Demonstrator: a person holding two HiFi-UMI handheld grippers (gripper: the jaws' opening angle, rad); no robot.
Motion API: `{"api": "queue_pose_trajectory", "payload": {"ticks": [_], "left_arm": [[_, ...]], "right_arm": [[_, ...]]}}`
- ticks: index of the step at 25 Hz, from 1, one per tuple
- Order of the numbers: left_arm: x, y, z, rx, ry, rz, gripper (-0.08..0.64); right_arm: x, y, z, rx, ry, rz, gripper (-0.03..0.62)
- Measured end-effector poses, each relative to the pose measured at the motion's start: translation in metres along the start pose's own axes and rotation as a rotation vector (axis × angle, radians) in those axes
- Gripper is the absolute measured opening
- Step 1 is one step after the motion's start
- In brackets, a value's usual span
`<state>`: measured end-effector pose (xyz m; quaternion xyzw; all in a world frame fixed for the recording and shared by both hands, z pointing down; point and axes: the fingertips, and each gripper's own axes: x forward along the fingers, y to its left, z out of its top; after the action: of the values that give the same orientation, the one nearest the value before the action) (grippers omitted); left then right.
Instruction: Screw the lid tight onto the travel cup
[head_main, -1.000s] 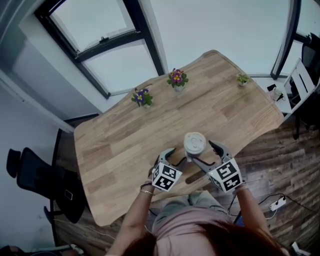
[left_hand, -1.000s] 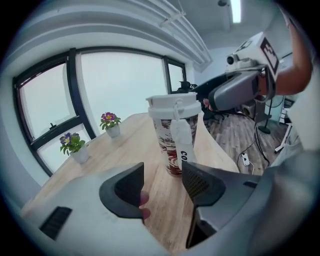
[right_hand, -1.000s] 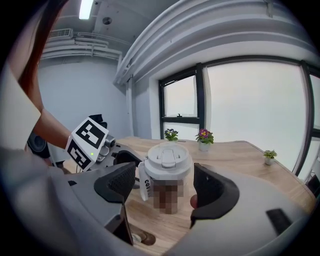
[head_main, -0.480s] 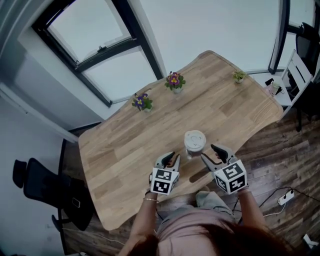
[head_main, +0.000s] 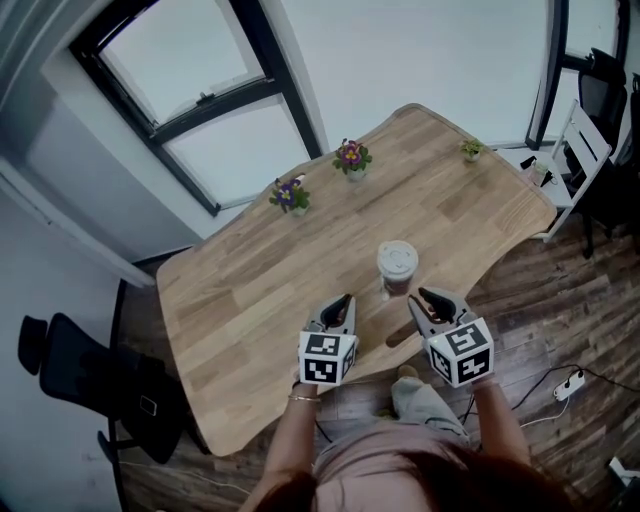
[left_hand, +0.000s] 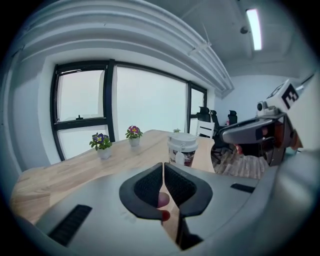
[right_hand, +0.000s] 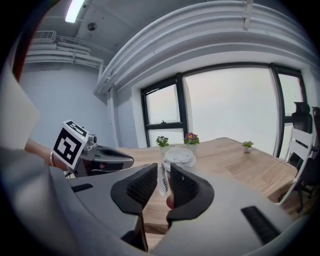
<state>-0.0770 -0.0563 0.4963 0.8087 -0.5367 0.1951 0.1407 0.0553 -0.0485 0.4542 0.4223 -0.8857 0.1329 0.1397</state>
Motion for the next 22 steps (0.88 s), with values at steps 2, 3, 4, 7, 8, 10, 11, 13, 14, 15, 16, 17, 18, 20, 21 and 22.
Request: {"api": "queue_pose_trajectory", "payload": {"ticks": [2,3,4,7,8,10,11,13,14,15,16,17,18,20,21,22], "left_arm": [[-0.012,-0.004,0.003,-0.001,-0.024,0.000,0.006],[-0.019,-0.006,0.004,-0.003,-0.037,-0.001,0.005],[-0.025,-0.007,0.005,-0.007,-0.049,-0.005,0.003],[-0.044,-0.013,0.010,-0.023,-0.084,-0.024,0.003],[-0.051,-0.015,0.012,-0.023,-0.095,-0.029,0.003],[-0.065,-0.019,0.016,-0.013,-0.116,-0.034,0.002],[-0.072,-0.020,0.019,-0.013,-0.128,-0.035,0.002],[-0.087,-0.021,0.023,-0.026,-0.153,-0.039,0.002],[-0.094,-0.022,0.025,-0.035,-0.165,-0.040,0.002],[-0.102,-0.023,0.026,-0.040,-0.177,-0.041,0.002],[-0.110,-0.024,0.028,-0.039,-0.188,-0.041,0.002],[-0.118,-0.026,0.028,-0.034,-0.198,-0.041,0.002],[-0.125,-0.028,0.029,-0.027,-0.205,-0.042,0.002],[-0.137,-0.034,0.030,-0.012,-0.215,-0.045,0.002],[-0.142,-0.037,0.030,-0.007,-0.218,-0.044,0.002],[-0.147,-0.039,0.030,-0.003,-0.222,-0.043,0.002]], "right_arm": [[-0.007,0.006,0.002,0.017,-0.010,-0.025,0.063],[-0.011,0.009,0.003,0.025,-0.015,-0.037,0.053],[-0.015,0.012,0.004,0.029,-0.023,-0.050,0.041],[-0.027,0.022,0.011,0.033,-0.050,-0.087,0.012],[-0.032,0.026,0.013,0.034,-0.061,-0.096,0.005],[-0.040,0.034,0.018,0.036,-0.083,-0.110,0.000],[-0.045,0.038,0.020,0.038,-0.097,-0.118,0.000],[-0.055,0.046,0.027,0.047,-0.131,-0.137,0.000],[-0.060,0.051,0.030,0.054,-0.149,-0.147,0.000],[-0.066,0.055,0.032,0.060,-0.165,-0.157,0.000],[-0.072,0.060,0.034,0.063,-0.179,-0.167,0.000],[-0.078,0.064,0.035,0.062,-0.189,-0.175,0.000],[-0.083,0.069,0.036,0.056,-0.196,-0.181,0.000],[-0.092,0.077,0.036,0.039,-0.201,-0.187,0.000],[-0.095,0.082,0.035,0.030,-0.203,-0.187,-0.002],[-0.099,0.085,0.035,0.023,-0.205,-0.185,0.000]]}}
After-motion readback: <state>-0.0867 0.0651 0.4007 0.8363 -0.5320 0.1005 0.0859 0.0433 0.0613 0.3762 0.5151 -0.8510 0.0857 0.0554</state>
